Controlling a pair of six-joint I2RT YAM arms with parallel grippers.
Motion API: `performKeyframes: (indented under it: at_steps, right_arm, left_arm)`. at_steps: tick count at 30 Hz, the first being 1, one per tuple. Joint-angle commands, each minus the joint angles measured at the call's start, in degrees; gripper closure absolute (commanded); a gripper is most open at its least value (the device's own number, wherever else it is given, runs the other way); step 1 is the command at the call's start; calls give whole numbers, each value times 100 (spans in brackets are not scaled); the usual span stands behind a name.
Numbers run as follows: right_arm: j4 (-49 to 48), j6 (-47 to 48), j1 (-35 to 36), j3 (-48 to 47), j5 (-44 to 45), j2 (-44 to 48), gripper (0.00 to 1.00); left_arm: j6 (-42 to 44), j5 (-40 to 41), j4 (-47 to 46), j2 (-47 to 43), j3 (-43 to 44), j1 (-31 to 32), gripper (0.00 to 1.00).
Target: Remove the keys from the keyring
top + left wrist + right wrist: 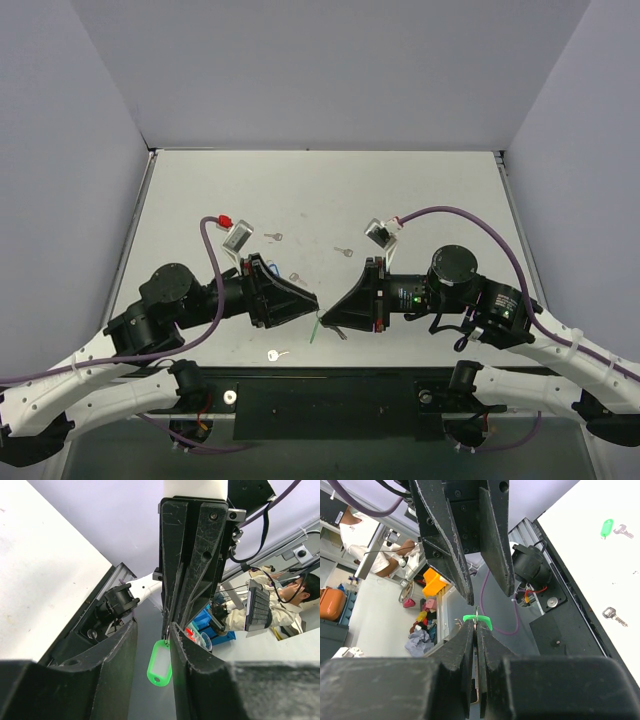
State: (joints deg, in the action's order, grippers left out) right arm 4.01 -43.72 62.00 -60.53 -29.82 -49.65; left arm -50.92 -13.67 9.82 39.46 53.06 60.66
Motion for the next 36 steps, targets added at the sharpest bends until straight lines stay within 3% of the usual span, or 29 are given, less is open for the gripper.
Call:
performKeyframes:
  at_steps: [1,5,16,25,29,32,36]
  right_arm:
    - [-348,-40,49,-37,20,52,100]
    - [-357,4,49,-64,64,52,100]
    - [-191,198,49,-275,152,-1,100]
    - [-111,294,41,-363,293,-10,100]
    - [-94,321,41,-415,328,-80,100]
    - [-93,321,41,-451,319,-141,100]
    - [-76,295,32,-460,319,-159,100]
  left_arm:
    - [-103,5,-490,18,3,25,60]
    - [-129,-92,-517,53,-32,24,66]
    - [-208,-197,-578,53,-94,33,66]
    - [-314,-276,-798,61,-147,156,75]
    - [-305,-303,-868,79,-86,218,83]
    - [-270,-303,-789,132,20,235,99]
    - [-182,-259,-544,202,143,235,100]
